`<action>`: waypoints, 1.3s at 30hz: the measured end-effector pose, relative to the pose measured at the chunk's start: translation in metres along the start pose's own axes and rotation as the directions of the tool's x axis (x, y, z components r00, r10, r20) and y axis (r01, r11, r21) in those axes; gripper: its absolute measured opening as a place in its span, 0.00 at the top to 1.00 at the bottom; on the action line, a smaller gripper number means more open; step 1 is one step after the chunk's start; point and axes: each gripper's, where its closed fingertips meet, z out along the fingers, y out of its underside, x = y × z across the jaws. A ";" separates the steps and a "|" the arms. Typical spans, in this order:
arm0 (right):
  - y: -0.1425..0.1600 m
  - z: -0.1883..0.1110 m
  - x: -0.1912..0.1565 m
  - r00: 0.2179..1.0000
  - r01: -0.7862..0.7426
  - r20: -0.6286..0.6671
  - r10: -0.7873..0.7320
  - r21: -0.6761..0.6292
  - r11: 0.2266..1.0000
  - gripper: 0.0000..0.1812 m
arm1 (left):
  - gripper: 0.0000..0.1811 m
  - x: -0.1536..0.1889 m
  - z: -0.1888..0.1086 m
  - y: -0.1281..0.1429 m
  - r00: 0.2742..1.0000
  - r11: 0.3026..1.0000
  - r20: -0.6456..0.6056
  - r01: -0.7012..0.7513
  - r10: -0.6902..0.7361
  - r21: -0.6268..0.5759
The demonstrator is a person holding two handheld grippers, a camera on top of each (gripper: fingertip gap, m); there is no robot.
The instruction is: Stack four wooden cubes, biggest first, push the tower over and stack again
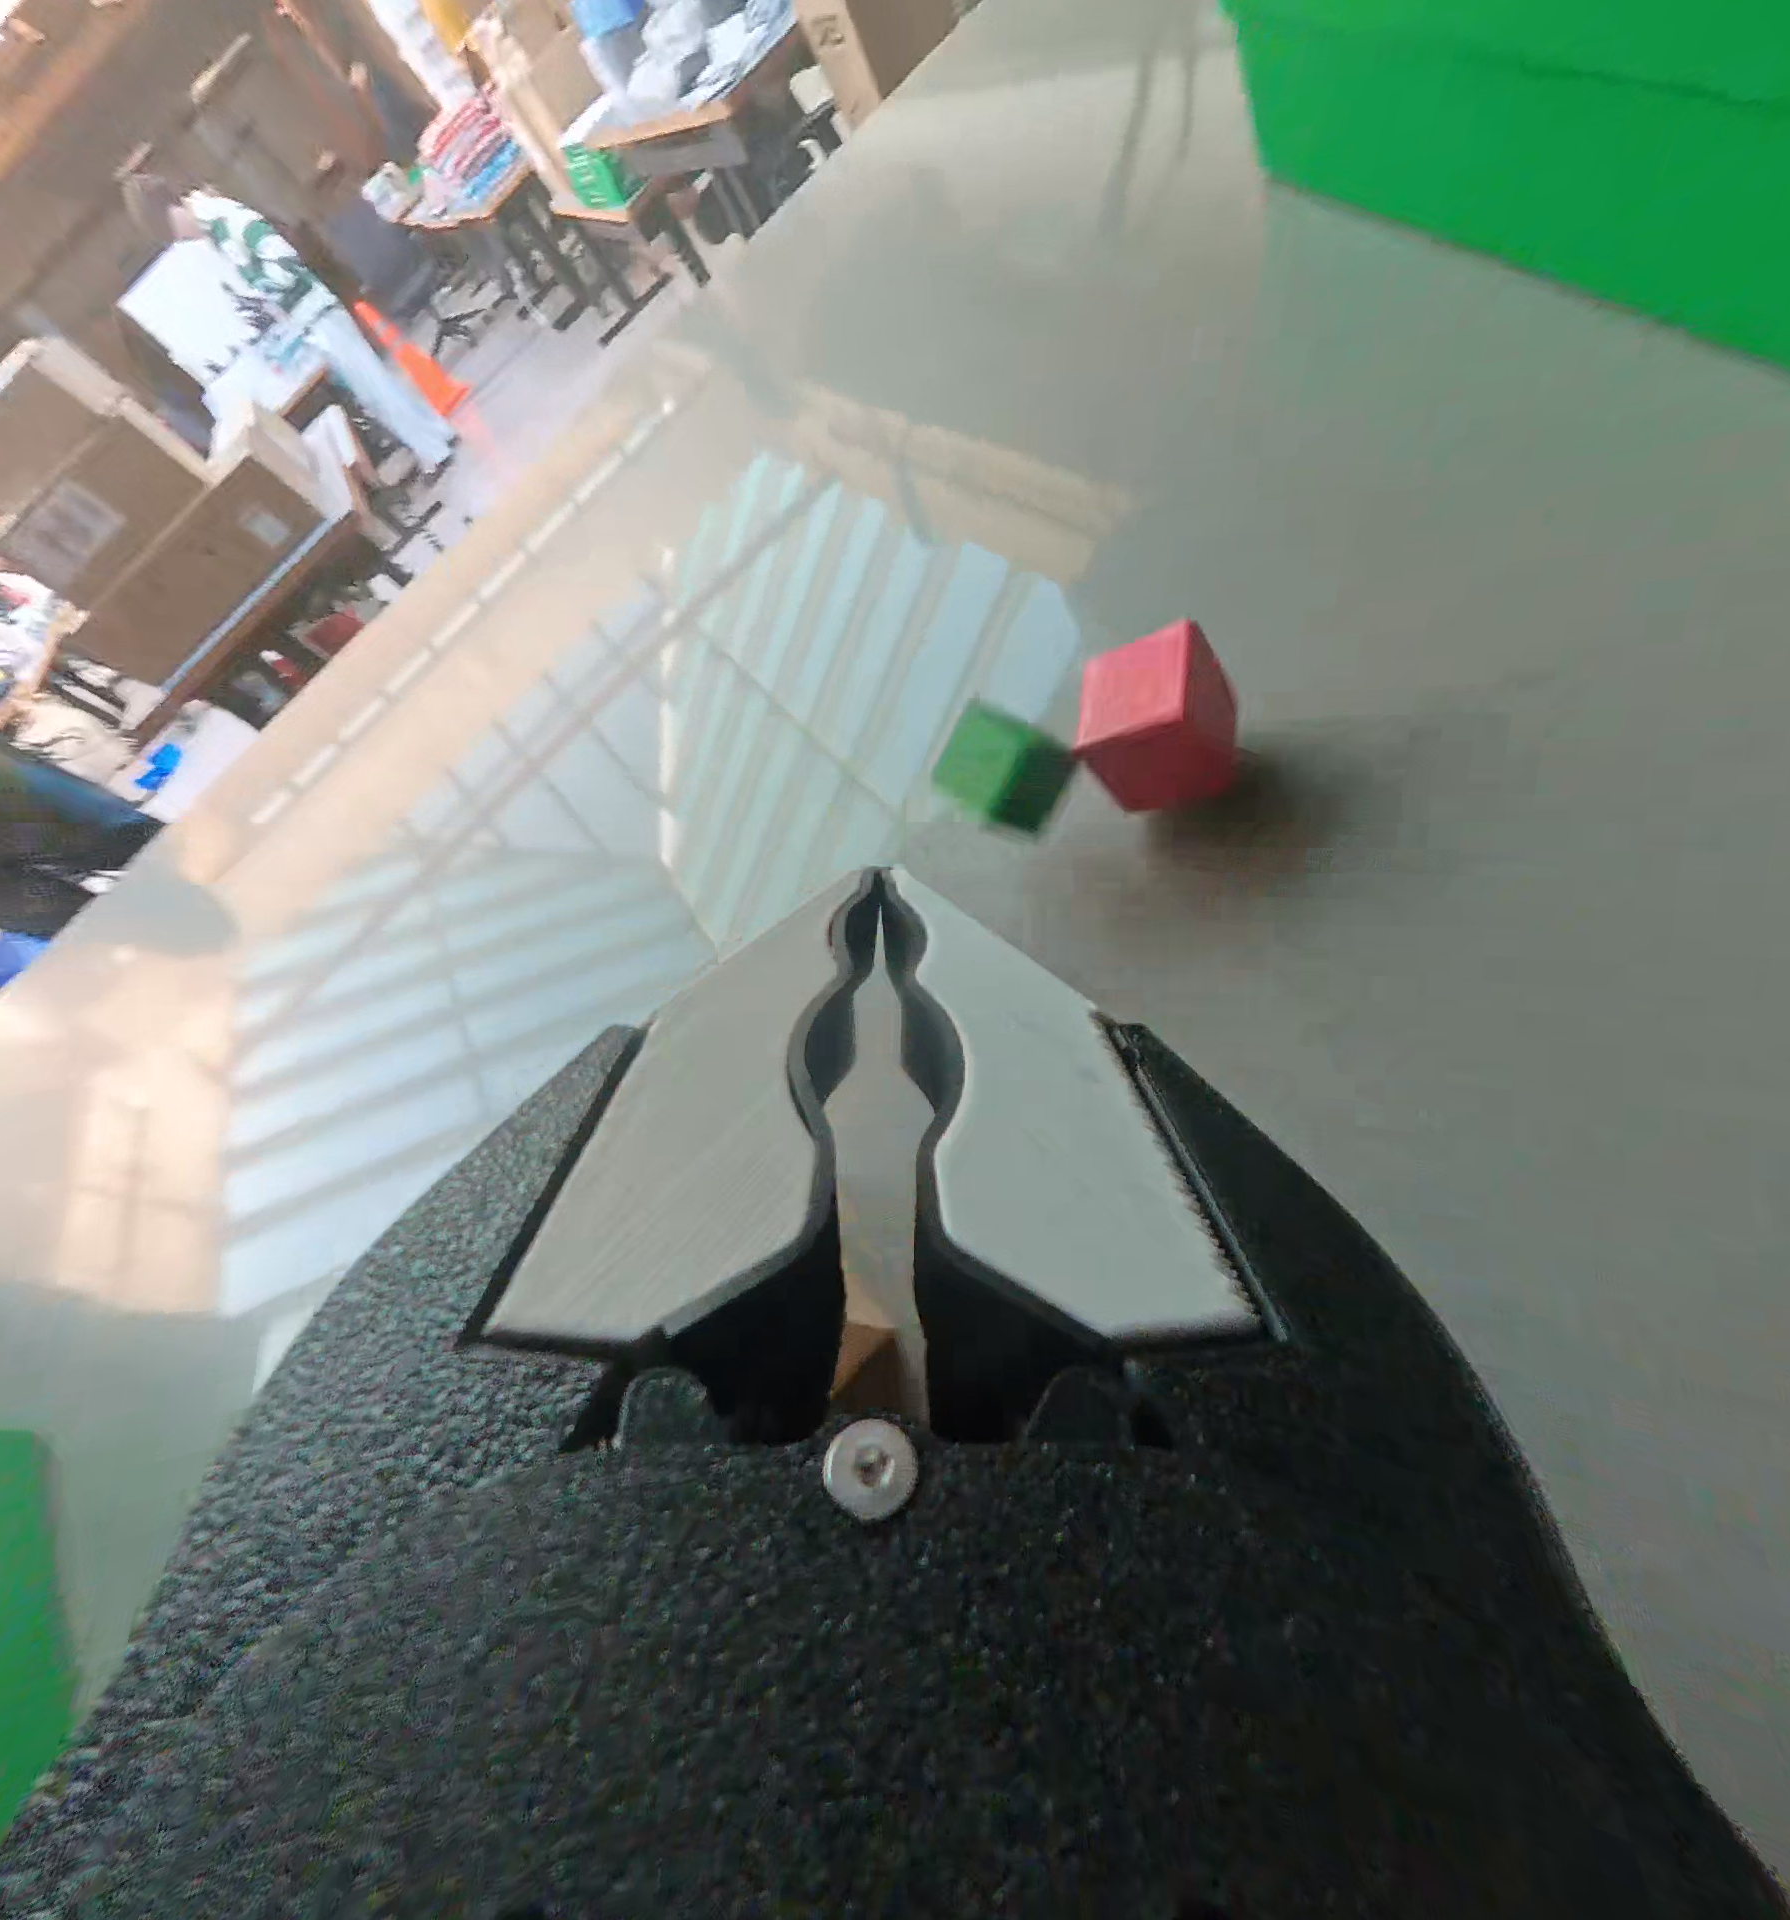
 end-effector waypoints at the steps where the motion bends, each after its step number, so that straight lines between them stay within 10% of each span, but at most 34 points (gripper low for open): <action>1: 0.001 0.001 0.001 1.000 -0.007 0.001 0.007 0.001 1.000 0.54 | 1.00 0.006 -0.002 0.001 1.000 1.000 -0.025 0.016 -0.016 0.002; 17: 0.012 0.055 -0.045 0.987 0.031 0.158 -0.020 -0.067 0.997 0.53 | 0.66 -0.024 -0.184 0.071 0.817 0.793 -0.175 0.576 -0.550 0.199; 25: 0.014 0.075 -0.101 0.944 0.113 0.321 -0.073 -0.107 0.988 0.55 | 0.59 -0.043 -0.218 0.095 0.809 0.774 -0.104 0.586 -0.579 0.240; 32: 0.039 0.106 -0.155 0.771 0.380 0.606 -0.195 -0.191 0.905 0.58 | 0.58 -0.041 -0.224 0.101 0.805 0.770 -0.153 0.593 -0.573 0.237; 39: 0.012 0.237 -0.232 0.432 0.729 0.814 -0.389 -0.060 0.682 0.57 | 0.58 -0.048 -0.256 0.121 0.812 0.775 -0.111 0.581 -0.573 0.246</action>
